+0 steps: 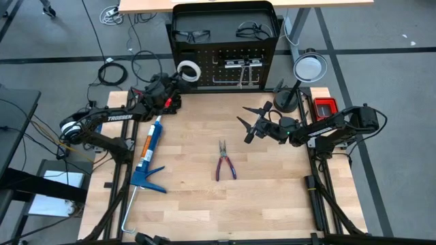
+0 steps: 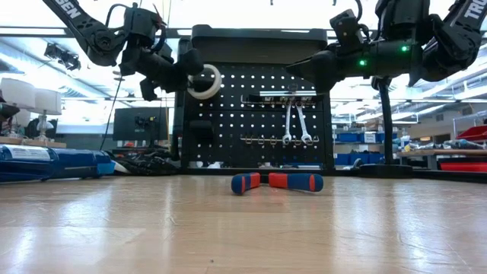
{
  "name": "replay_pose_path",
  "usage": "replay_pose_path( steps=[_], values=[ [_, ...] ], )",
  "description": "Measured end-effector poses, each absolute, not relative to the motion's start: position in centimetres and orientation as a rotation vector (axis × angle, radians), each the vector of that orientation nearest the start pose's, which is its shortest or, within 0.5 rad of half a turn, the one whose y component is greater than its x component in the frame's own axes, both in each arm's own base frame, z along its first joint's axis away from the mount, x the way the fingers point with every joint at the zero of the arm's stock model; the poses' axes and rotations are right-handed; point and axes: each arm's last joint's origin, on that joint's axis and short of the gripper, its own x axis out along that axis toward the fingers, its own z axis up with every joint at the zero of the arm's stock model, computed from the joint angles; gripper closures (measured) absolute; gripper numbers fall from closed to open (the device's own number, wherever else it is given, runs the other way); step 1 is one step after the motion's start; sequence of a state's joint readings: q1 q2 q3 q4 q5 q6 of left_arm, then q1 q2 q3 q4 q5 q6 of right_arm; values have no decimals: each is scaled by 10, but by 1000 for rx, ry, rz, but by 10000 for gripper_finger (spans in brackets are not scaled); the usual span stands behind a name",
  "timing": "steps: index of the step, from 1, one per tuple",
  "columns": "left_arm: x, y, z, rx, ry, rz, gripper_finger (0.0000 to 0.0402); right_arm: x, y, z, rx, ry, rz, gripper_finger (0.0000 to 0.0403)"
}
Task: Hang tools onto peg board
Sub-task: Unhang the white tape from the black peg board
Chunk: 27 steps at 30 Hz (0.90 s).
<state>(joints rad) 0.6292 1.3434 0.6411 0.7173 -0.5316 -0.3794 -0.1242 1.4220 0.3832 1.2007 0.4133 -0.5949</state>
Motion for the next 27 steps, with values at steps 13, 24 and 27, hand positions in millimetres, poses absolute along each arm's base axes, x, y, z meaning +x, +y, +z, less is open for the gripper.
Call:
replay_pose_path(
  steps=[13,24,27],
  values=[
    [226,161,249,-233,-172,1211,381,247,-42,199,-558,3,-568,175],
    [230,150,245,-167,-95,1309,380,247,-43,199,-558,5,-568,175],
    [233,143,245,-123,-63,1346,380,247,-43,198,-559,10,-566,175]
  ],
)
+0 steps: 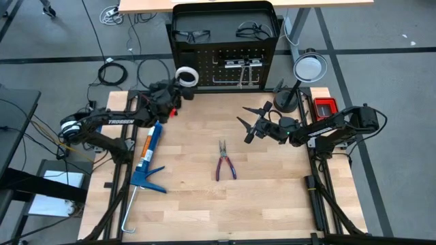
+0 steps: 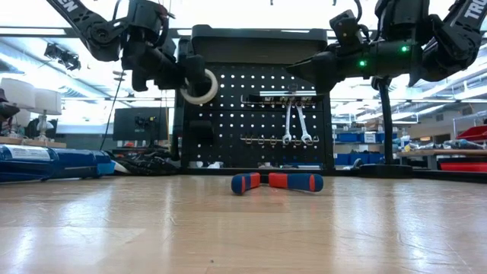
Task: Hang tools onto peg board
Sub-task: Unhang the white tape from the black peg board
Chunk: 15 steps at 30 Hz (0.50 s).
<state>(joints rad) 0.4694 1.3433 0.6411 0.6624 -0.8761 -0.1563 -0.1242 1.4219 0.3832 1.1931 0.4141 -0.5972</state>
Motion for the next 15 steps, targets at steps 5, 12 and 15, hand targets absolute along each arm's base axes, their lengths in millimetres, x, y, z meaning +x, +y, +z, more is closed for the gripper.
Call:
replay_pose_path(
  steps=[5,12,15],
  values=[
    [238,130,245,-35,4,1395,380,247,-43,198,-559,10,-567,175],
    [246,112,244,99,117,1359,380,247,-43,198,-559,11,-567,175],
    [249,105,242,186,201,1309,380,247,-43,198,-559,12,-566,175]
  ],
)
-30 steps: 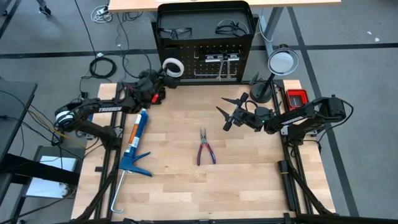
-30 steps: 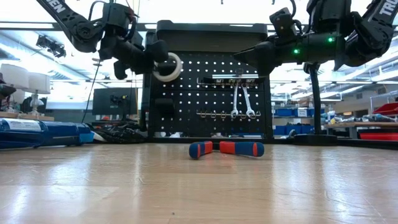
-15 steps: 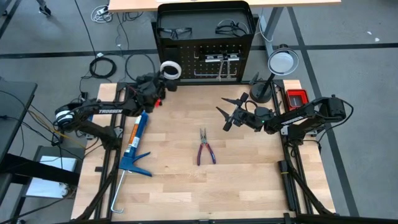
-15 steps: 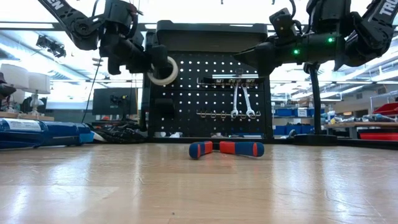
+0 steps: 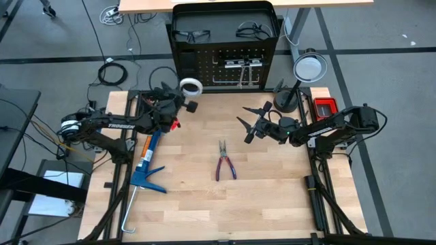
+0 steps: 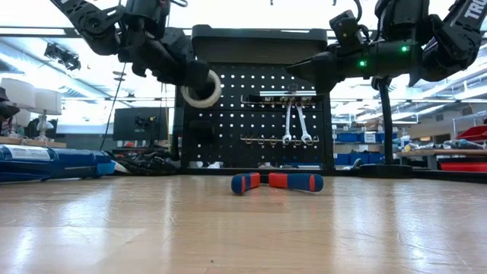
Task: Hang tools onto peg board
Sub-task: Unhang the white tape from the black peg board
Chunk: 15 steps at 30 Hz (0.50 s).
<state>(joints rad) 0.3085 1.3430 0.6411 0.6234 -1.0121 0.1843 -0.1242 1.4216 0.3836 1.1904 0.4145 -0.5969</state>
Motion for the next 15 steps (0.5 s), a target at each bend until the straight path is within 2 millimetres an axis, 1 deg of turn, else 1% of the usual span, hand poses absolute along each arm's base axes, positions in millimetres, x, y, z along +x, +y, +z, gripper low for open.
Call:
replay_pose_path(
  steps=[2,4,10,12,15],
  values=[
    [251,101,236,234,276,1230,380,247,-43,198,-559,13,-566,175],
    [253,99,228,249,359,1114,380,247,-43,198,-559,12,-566,175],
    [249,90,199,180,619,765,380,247,-43,198,-557,16,-565,175],
    [248,88,194,151,663,680,380,247,-43,198,-557,17,-567,175],
    [250,84,192,77,656,561,380,247,-43,198,-557,18,-568,175]
  ],
)
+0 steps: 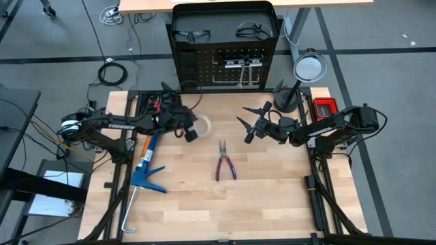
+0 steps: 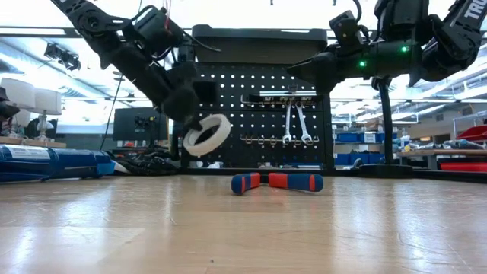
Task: Hang tools onto peg board
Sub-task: Unhang the white tape from the black peg board
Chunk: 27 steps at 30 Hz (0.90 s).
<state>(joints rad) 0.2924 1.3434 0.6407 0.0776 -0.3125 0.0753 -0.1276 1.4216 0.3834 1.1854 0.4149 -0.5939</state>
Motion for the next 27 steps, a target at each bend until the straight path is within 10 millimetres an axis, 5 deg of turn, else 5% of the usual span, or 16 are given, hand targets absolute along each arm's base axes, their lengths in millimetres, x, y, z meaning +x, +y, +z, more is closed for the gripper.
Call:
replay_pose_path(
  steps=[8,19,27],
  values=[
    [259,79,190,-18,685,289,380,247,-44,197,-557,28,-567,175],
    [307,75,156,-2,861,87,375,246,-46,194,-561,63,-579,175],
    [317,72,142,31,917,124,294,246,-48,188,-552,119,-572,175]
  ],
)
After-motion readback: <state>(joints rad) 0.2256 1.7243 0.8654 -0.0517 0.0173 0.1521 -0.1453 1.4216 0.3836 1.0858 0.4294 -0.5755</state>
